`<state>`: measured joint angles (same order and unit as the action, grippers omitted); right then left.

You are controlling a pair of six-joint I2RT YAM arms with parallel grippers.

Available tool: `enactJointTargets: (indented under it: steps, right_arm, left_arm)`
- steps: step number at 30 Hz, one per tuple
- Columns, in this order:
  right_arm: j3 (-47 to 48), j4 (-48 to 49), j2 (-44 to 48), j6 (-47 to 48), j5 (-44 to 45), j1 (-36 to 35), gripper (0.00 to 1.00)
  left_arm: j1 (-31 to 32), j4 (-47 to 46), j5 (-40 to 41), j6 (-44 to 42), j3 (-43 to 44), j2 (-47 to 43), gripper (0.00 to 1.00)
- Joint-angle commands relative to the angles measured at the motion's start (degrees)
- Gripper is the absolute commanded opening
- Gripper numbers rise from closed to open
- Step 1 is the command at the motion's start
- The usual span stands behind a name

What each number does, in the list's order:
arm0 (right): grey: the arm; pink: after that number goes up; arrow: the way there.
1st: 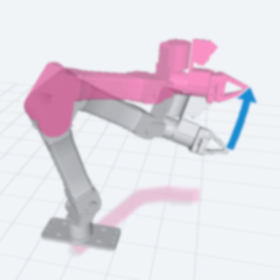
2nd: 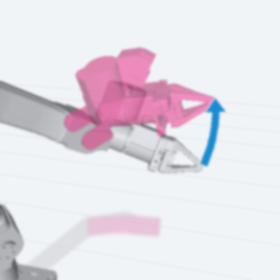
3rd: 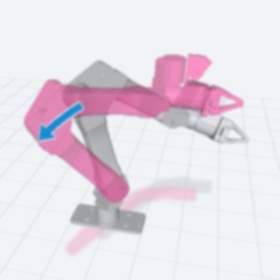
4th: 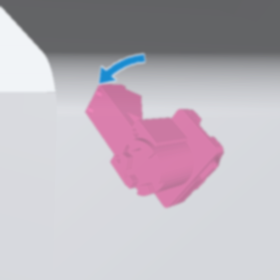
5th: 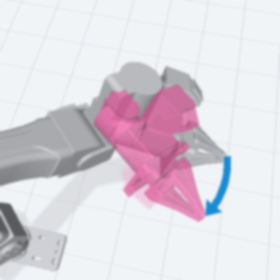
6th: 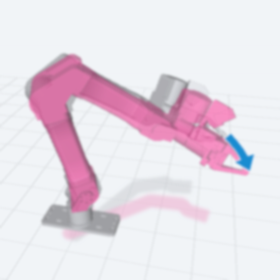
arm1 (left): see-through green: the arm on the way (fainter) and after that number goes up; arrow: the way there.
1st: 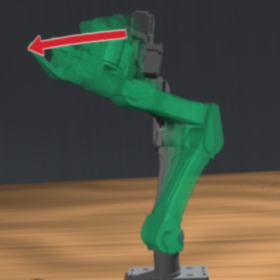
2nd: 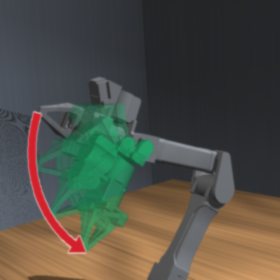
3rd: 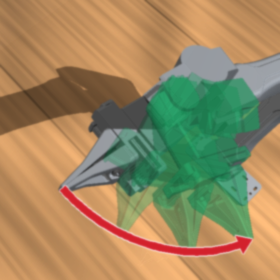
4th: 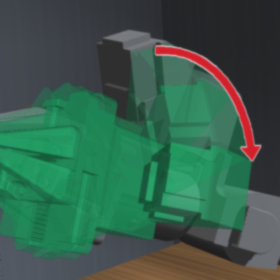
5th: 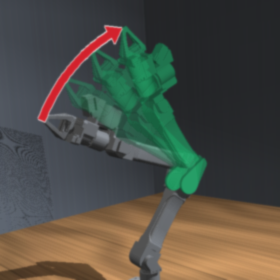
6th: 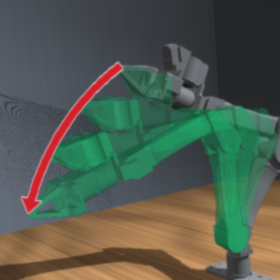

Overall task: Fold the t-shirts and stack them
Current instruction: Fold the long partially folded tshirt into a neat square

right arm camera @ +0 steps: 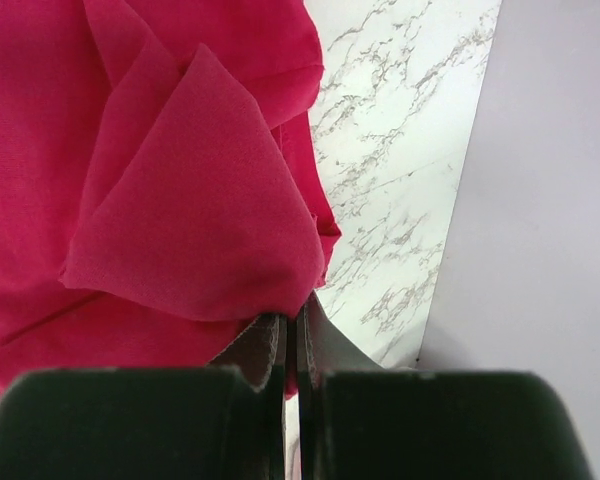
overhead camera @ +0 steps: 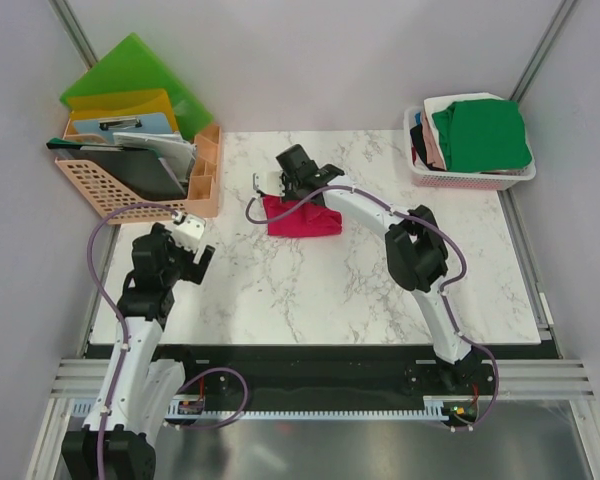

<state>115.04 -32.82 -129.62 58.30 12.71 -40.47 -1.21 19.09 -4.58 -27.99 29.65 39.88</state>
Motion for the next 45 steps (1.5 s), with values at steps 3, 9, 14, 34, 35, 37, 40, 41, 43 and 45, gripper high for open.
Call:
enactJointTargets:
  steps: [3, 9, 14, 34, 35, 37, 40, 41, 43, 45]
  right_arm:
    - [2.1, 5.0, -3.1, 2.1, 3.9, 0.0, 0.50]
    - [-1.2, 9.6, -2.5, 0.2, 5.7, 0.2, 0.97]
    - [-2.6, 11.5, 0.3, -1.9, 7.3, 0.2, 0.98]
    - [-23.4, -3.4, 35.1, -35.8, -12.3, 3.0, 0.00]
    - [-27.1, -4.3, 36.2, -37.1, -14.7, 3.0, 0.00]
    - [-30.7, -5.3, 38.9, -38.3, -16.0, 3.1, 0.05]
    - [-37.5, -5.8, 41.5, -40.3, -20.7, 3.9, 0.64]
    - [-40.0, -5.6, 41.7, -40.5, -22.0, 4.0, 0.82]
    - [-41.7, -4.5, 41.6, -40.8, -26.0, 3.9, 0.91]
    - [-42.4, -3.8, 39.7, -40.3, -26.9, 3.9, 0.90]
  left_arm:
    - [-0.2, -1.9, -0.6, -0.8, 0.9, -0.3, 1.00]
    - [-0.2, -1.2, -2.9, -0.2, 0.3, 0.1, 1.00]
    - [-0.3, -1.6, -4.3, 1.1, 0.1, 2.0, 1.00]
    - [-0.2, -2.7, -8.2, 2.9, 0.4, 5.6, 0.99]
    - [-0.3, -2.3, -9.2, 3.0, 0.9, 6.6, 1.00]
    - [-0.1, -0.2, -12.7, 2.5, 4.0, 10.4, 1.00]
    - [2.8, 2.5, -17.4, 1.5, 9.8, 15.9, 1.00]
    - [4.2, 4.8, -17.4, 1.4, 11.7, 17.6, 1.00]
    - [8.9, 6.7, -17.6, 1.0, 17.4, 22.5, 1.00]
    - [12.0, 9.8, -20.7, 1.1, 23.0, 26.1, 1.00]
